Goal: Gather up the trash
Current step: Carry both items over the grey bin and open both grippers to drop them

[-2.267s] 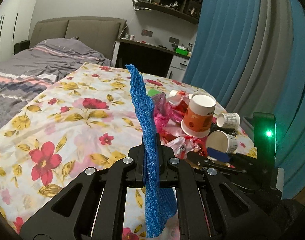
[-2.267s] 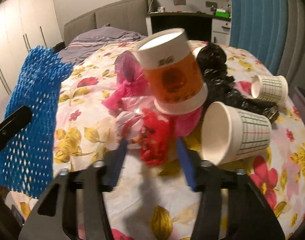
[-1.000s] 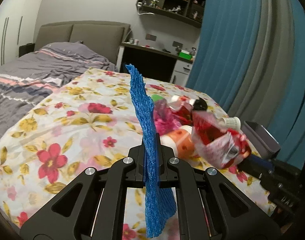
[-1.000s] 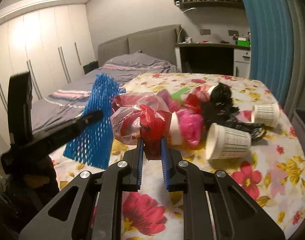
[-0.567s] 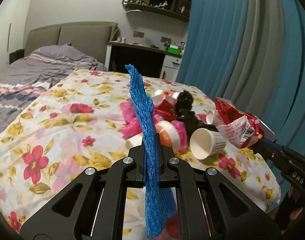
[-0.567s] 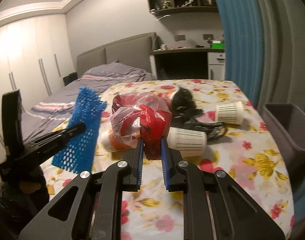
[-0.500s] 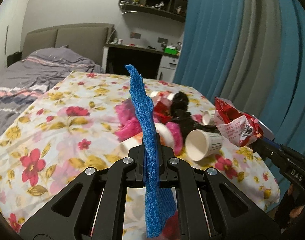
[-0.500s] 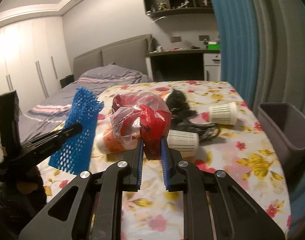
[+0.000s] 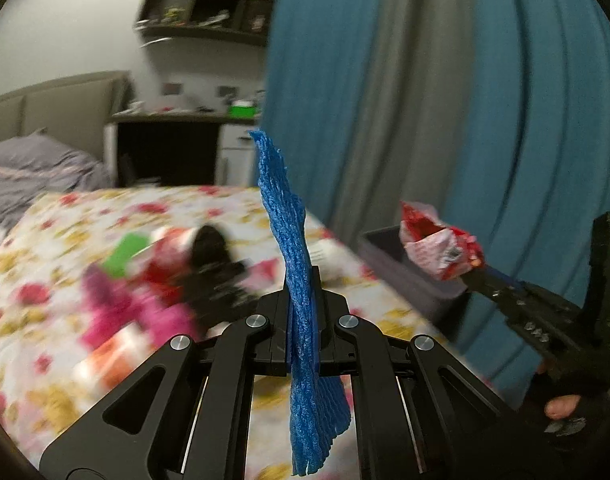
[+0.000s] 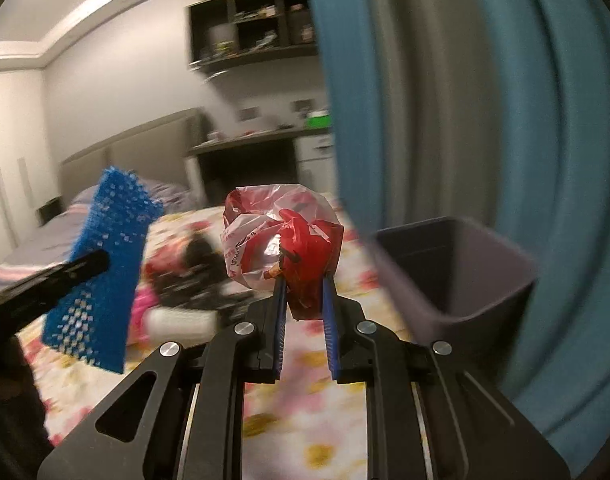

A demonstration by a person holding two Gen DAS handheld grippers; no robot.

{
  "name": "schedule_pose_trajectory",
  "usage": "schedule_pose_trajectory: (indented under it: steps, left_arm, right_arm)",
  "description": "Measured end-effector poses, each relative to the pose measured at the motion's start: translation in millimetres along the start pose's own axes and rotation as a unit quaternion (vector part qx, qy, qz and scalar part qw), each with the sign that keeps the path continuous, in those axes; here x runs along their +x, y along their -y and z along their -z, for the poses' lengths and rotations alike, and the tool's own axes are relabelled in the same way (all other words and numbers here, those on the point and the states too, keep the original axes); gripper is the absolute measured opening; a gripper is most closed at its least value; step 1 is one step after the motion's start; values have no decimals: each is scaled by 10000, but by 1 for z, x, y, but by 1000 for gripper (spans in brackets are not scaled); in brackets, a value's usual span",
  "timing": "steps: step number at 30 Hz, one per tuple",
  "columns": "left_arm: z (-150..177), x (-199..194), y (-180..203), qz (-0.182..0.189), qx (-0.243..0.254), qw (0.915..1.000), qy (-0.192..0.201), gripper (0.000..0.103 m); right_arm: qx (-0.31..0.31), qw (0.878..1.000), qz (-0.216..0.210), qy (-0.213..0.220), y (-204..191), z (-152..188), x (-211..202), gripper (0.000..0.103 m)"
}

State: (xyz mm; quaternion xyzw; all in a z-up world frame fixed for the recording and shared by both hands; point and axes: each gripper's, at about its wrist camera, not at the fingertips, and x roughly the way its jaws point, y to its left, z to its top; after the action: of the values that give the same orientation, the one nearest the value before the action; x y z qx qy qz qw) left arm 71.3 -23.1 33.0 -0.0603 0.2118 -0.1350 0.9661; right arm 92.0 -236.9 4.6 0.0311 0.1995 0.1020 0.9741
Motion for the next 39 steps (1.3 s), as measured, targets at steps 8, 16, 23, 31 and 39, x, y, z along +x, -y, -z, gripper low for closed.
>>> schedule_pose_trajectory:
  steps: [8,16,23,31,39]
  left_arm:
    - [-37,91,73,800,394,9958,-205,6]
    - [-48,177,108,1269,245,9903,-516,6]
    - [-54,223,128,1448,164,9869,-699,6]
    - [-50,261,140,1554,32,9831,-967,6]
    - [-46,290,145,1743,-228,9768,-1221,6]
  right_arm:
    - [264,9942,1022,185,66,-11,19,18]
    - [482,9895,1351,152,100,-14,41,18]
    - [640,9868,1483,98,117,-10,50,18]
    - [820,9850,1520,-32,128,-13,66,18]
    - [863,9841,1546,-112,133,-26,84,19]
